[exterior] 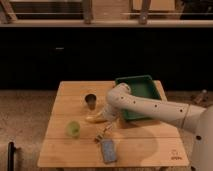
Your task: Place fork in table surface
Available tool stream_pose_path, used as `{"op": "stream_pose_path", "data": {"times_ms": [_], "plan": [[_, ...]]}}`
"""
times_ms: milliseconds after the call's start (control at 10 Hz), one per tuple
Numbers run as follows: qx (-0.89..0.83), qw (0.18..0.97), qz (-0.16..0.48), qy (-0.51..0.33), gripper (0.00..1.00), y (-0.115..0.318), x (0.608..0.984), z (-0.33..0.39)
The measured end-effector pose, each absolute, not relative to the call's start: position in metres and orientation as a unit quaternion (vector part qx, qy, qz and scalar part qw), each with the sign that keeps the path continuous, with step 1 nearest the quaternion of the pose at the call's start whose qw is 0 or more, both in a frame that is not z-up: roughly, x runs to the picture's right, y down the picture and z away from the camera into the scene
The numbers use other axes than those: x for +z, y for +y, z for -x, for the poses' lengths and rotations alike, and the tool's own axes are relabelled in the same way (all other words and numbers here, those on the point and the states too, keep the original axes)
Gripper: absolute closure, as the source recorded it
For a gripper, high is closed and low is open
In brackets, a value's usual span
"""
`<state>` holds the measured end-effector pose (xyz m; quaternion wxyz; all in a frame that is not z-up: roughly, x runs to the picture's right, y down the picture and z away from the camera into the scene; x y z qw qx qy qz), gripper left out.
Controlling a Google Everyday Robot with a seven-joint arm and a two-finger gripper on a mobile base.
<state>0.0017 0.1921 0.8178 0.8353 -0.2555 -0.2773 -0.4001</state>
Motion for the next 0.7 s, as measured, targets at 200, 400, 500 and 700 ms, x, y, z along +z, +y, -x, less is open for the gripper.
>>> {"op": "stream_pose_path", "data": {"times_ms": [200, 400, 500, 700], "plan": [[-0.404, 0.836, 0.248, -0.277, 0.2, 0.189, 0.812, -0.001], [-0.405, 0.839, 0.237, -0.275, 0.2, 0.182, 0.802, -0.005], [-0.407, 0.839, 0.233, -0.275, 0.2, 0.178, 0.795, -0.009], [-0.417, 0.834, 0.23, -0.279, 0.2, 0.175, 0.788, -0.011]]}}
